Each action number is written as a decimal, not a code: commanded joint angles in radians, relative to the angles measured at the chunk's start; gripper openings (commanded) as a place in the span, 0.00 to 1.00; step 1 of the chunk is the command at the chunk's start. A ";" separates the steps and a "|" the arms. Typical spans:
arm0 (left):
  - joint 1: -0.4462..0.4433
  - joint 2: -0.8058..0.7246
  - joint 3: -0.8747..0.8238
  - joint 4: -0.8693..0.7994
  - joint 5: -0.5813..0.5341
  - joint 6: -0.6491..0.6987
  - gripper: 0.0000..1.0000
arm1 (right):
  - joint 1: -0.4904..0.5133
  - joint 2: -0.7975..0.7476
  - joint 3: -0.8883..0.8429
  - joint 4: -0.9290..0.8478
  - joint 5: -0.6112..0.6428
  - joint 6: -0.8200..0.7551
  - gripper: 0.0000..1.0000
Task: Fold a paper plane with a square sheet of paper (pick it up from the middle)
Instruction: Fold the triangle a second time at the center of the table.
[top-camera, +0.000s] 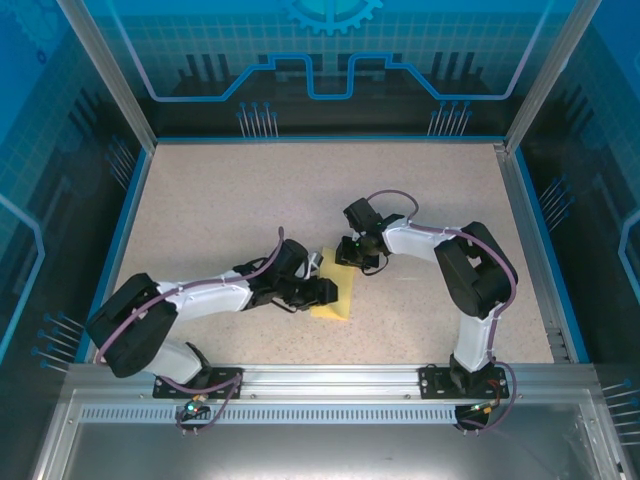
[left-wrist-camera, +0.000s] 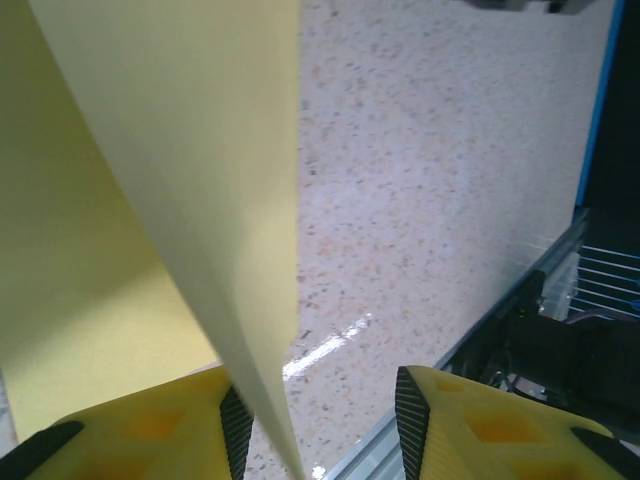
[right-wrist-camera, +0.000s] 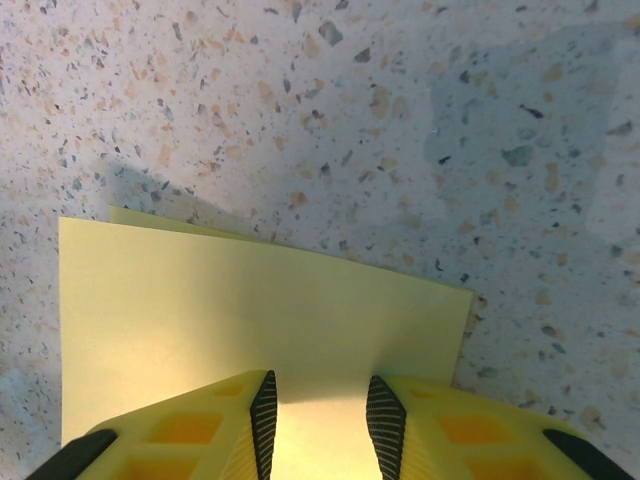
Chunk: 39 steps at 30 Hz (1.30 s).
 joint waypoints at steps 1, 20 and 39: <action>-0.005 -0.022 0.004 0.007 0.021 0.009 0.46 | -0.003 0.081 -0.024 0.022 -0.008 -0.008 0.35; -0.005 0.176 0.056 0.178 -0.045 -0.011 0.41 | -0.042 -0.122 -0.044 0.052 -0.126 -0.069 0.36; -0.006 0.179 0.046 0.134 -0.117 -0.013 0.14 | -0.040 -0.334 -0.358 0.135 -0.338 -0.200 0.29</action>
